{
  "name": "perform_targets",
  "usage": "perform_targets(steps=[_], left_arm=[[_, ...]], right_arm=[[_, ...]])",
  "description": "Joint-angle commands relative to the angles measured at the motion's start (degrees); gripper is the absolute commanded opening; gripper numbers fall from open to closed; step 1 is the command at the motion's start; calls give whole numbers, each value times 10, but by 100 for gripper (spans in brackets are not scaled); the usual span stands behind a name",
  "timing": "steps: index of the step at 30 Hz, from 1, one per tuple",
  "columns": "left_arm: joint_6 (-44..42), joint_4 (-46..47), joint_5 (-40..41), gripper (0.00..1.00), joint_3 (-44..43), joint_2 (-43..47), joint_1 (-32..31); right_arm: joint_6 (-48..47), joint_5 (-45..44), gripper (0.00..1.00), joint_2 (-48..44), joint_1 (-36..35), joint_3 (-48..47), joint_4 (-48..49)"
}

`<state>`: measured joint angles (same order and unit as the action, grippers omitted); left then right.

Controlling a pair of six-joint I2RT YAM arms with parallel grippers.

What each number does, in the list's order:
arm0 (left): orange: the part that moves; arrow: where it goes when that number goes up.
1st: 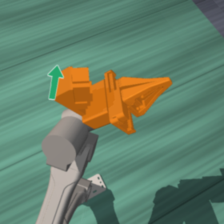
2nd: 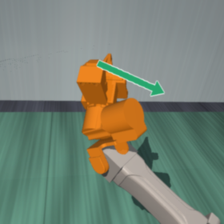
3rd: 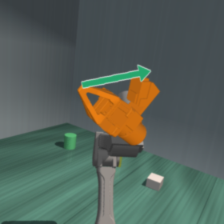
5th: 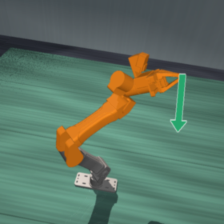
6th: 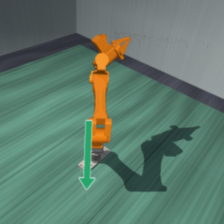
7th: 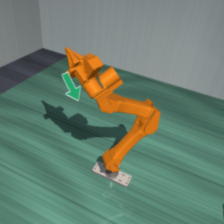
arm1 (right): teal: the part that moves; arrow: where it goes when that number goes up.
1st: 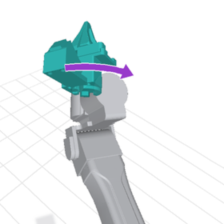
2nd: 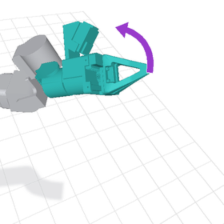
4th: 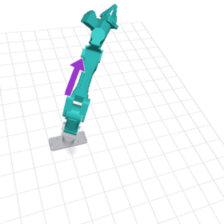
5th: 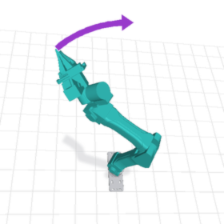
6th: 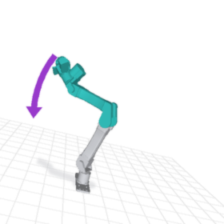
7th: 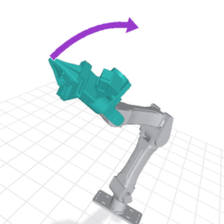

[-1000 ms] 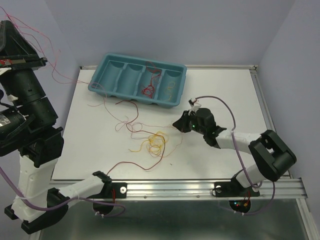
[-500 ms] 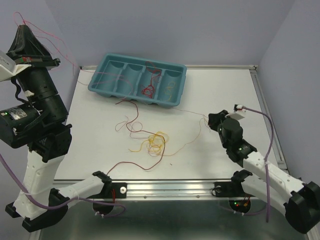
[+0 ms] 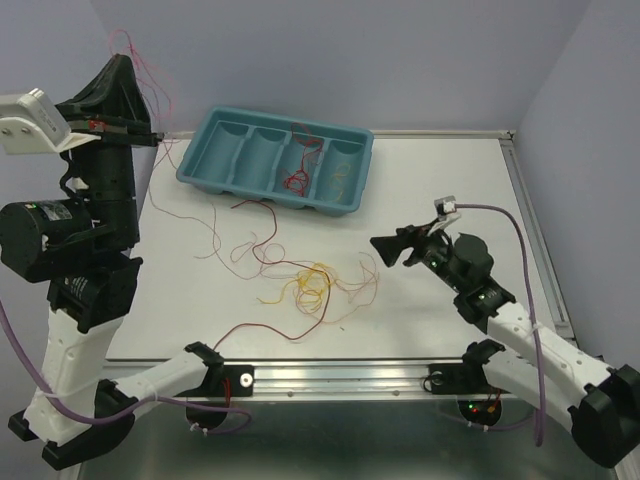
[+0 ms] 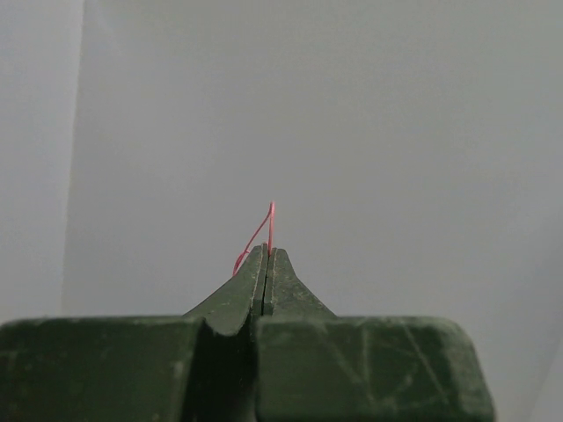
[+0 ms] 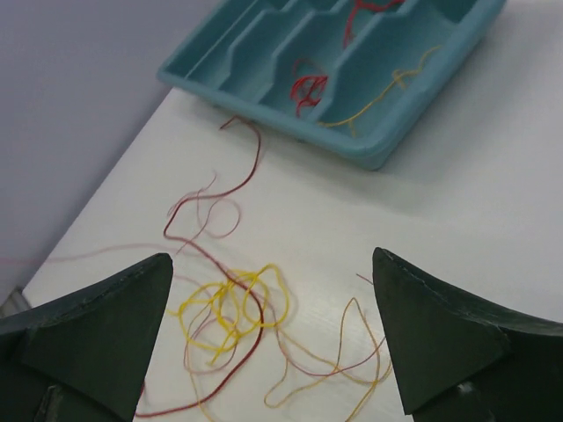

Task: Untangle the cables

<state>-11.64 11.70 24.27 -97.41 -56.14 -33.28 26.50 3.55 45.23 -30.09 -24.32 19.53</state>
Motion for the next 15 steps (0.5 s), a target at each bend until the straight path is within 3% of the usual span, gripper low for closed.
perform_targets(steps=[1, 5, 9, 15], left_arm=[[64, -48, -84, 0, -23, -6, 1], [84, -56, -99, 0, -26, -7, 1], [93, -59, -103, 0, -32, -12, 1], [103, -72, -104, 0, -46, -20, 1]], right_arm=[[-48, 210, 100, 83, -10, -72, 51], [-91, 239, 100, 124, -64, -123, 35], [-166, 210, 100, 180, -151, -180, 1], [-221, 165, 100, 275, -185, -279, -21]])
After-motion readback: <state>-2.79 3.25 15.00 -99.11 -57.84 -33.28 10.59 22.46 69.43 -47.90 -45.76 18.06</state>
